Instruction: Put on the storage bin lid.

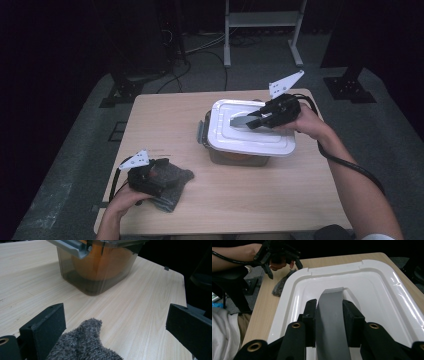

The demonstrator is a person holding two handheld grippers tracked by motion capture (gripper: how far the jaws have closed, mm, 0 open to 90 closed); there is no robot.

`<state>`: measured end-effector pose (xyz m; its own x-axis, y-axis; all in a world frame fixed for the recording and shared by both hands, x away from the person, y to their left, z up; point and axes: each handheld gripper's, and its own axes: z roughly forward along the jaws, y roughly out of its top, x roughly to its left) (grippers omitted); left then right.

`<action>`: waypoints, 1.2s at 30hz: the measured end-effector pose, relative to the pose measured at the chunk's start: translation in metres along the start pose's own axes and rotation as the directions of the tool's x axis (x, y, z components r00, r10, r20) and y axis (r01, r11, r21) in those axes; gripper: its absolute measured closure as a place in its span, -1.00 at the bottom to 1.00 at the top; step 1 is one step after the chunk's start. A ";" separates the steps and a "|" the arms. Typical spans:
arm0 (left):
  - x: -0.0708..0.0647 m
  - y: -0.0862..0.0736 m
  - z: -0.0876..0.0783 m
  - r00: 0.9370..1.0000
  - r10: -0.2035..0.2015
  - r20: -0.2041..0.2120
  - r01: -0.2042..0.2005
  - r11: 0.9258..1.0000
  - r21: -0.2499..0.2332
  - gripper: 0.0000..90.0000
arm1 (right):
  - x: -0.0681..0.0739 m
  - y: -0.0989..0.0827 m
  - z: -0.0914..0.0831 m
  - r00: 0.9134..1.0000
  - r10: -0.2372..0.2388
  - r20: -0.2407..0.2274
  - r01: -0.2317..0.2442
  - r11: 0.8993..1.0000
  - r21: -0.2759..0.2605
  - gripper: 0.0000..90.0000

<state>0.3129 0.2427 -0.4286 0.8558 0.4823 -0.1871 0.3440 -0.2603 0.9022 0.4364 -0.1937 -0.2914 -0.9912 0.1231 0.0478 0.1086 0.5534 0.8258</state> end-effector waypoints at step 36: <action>0.000 -0.003 -0.008 1.000 -0.022 -0.008 0.021 1.000 -0.015 -0.96 | -0.044 -0.013 0.052 0.997 0.052 -0.057 -0.049 0.997 0.061 0.47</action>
<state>0.3087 0.2496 -0.4281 0.8450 0.4946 -0.2034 0.3564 -0.2372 0.9037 0.4827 -0.1640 -0.3334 -0.9869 0.1048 0.1228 0.1612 0.5962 0.7865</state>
